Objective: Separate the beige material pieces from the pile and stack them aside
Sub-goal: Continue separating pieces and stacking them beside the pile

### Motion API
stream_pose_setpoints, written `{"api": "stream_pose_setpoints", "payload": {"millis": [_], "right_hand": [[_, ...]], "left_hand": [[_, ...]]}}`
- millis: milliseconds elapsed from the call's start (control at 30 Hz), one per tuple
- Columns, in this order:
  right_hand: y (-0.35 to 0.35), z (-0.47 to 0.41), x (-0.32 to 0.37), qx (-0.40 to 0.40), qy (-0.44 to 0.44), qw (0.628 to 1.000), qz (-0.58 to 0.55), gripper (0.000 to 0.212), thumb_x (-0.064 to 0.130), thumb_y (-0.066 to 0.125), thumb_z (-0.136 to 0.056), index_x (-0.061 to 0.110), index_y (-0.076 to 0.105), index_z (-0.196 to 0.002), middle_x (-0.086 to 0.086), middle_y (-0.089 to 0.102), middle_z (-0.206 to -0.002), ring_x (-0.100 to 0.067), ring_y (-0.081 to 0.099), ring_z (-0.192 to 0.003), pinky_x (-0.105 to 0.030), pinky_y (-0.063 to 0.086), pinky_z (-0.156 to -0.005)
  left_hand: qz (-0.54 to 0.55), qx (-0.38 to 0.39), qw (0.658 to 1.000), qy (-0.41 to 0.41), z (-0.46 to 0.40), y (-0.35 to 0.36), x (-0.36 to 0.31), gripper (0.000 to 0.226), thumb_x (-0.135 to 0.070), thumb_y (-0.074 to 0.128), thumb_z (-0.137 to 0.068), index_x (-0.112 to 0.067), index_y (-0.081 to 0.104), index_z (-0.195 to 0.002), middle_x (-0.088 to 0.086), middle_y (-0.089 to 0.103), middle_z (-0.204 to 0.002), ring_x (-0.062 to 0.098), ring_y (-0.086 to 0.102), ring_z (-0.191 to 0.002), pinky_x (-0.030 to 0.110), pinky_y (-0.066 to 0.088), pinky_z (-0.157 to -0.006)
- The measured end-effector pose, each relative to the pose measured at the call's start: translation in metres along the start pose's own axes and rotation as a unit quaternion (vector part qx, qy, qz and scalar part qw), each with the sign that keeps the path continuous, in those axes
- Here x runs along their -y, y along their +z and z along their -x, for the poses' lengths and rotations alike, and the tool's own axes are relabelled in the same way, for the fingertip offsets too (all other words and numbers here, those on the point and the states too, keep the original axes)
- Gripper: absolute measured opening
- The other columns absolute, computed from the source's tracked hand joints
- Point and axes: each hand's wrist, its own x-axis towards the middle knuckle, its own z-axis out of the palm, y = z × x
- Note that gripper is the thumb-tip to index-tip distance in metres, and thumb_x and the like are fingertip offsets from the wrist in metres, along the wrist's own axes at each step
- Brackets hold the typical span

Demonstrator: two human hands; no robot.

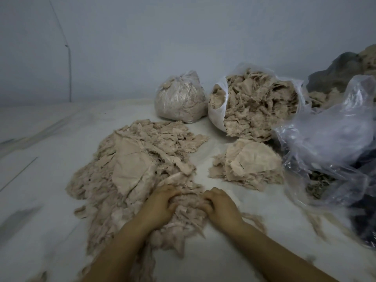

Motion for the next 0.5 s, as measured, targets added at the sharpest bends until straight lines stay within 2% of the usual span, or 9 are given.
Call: {"api": "stream_pose_setpoints", "payload": {"millis": [67, 133, 200, 267, 333, 400, 433, 500], "right_hand": [[-0.006, 0.009, -0.002, -0.05, -0.004, 0.997, -0.065, 0.015, 0.023, 0.062, -0.09, 0.013, 0.06, -0.08, 0.004, 0.047, -0.079, -0.009, 0.045, -0.077, -0.019, 0.03, -0.066], [-0.014, 0.023, -0.008, -0.091, 0.014, 0.986, -0.141, 0.021, 0.017, 0.064, -0.088, 0.015, 0.054, -0.07, 0.007, 0.048, -0.071, -0.004, 0.045, -0.067, -0.017, 0.033, -0.062], [-0.023, 0.035, -0.014, -0.107, 0.045, 0.967, -0.226, 0.025, 0.013, 0.064, -0.088, 0.014, 0.051, -0.067, 0.008, 0.049, -0.065, -0.002, 0.044, -0.06, -0.016, 0.034, -0.059], [-0.029, 0.039, -0.018, -0.116, 0.054, 0.946, -0.297, 0.026, 0.01, 0.061, -0.091, 0.01, 0.051, -0.067, 0.01, 0.049, -0.06, 0.0, 0.044, -0.056, -0.013, 0.035, -0.057], [-0.032, 0.036, -0.016, -0.124, 0.049, 0.94, -0.313, 0.026, 0.008, 0.058, -0.092, 0.012, 0.049, -0.068, 0.011, 0.048, -0.06, 0.001, 0.044, -0.056, -0.012, 0.036, -0.057], [-0.032, 0.032, -0.011, -0.111, 0.045, 0.942, -0.313, 0.026, 0.009, 0.057, -0.093, 0.014, 0.047, -0.07, 0.012, 0.047, -0.058, 0.0, 0.043, -0.055, -0.012, 0.036, -0.055], [-0.031, 0.03, -0.008, -0.104, 0.044, 0.94, -0.322, 0.026, 0.01, 0.057, -0.094, 0.015, 0.047, -0.07, 0.013, 0.046, -0.056, 0.0, 0.042, -0.053, -0.013, 0.035, -0.053], [-0.033, 0.028, -0.007, -0.115, 0.048, 0.926, -0.357, 0.024, 0.009, 0.057, -0.093, 0.01, 0.047, -0.072, 0.008, 0.046, -0.057, -0.004, 0.041, -0.054, -0.015, 0.034, -0.052]], "left_hand": [[0.006, -0.013, 1.0, 0.0, 0.005, 0.004, 0.007, 0.044, -0.006, 0.051, -0.091, -0.019, 0.053, -0.133, 0.002, 0.049, -0.132, 0.015, 0.043, -0.124, 0.004, 0.021, -0.094], [0.005, -0.017, 1.0, -0.008, 0.006, 0.004, 0.011, 0.05, 0.001, 0.047, -0.088, -0.017, 0.052, -0.135, 0.003, 0.046, -0.135, 0.017, 0.042, -0.126, 0.003, 0.019, -0.095], [0.002, -0.031, 1.0, -0.003, 0.005, 0.004, 0.012, 0.043, 0.002, 0.048, -0.087, -0.009, 0.058, -0.128, 0.005, 0.048, -0.132, 0.021, 0.045, -0.124, 0.007, 0.023, -0.095], [0.009, -0.084, 0.996, 0.024, 0.003, 0.006, 0.005, 0.036, -0.005, 0.053, -0.088, -0.007, 0.061, -0.123, 0.002, 0.05, -0.132, 0.019, 0.045, -0.125, 0.01, 0.025, -0.097], [0.012, -0.106, 0.992, 0.07, 0.002, 0.01, -0.011, 0.047, -0.031, 0.06, -0.088, -0.02, 0.053, -0.134, -0.014, 0.041, -0.137, 0.007, 0.034, -0.13, 0.015, 0.021, -0.105], [-0.01, -0.061, 0.993, 0.097, -0.002, 0.02, -0.02, 0.066, -0.052, 0.058, -0.085, -0.028, 0.037, -0.144, -0.023, 0.029, -0.138, -0.002, 0.021, -0.132, 0.018, 0.014, -0.11], [-0.029, -0.037, 0.995, 0.089, -0.006, 0.025, -0.021, 0.066, -0.05, 0.056, -0.088, -0.028, 0.034, -0.145, -0.021, 0.03, -0.142, 0.0, 0.022, -0.134, 0.019, 0.014, -0.111], [-0.042, -0.013, 0.998, 0.044, -0.013, 0.03, -0.012, 0.045, -0.033, 0.05, -0.096, -0.021, 0.044, -0.139, -0.005, 0.044, -0.144, 0.012, 0.037, -0.133, 0.02, 0.024, -0.107]]}}
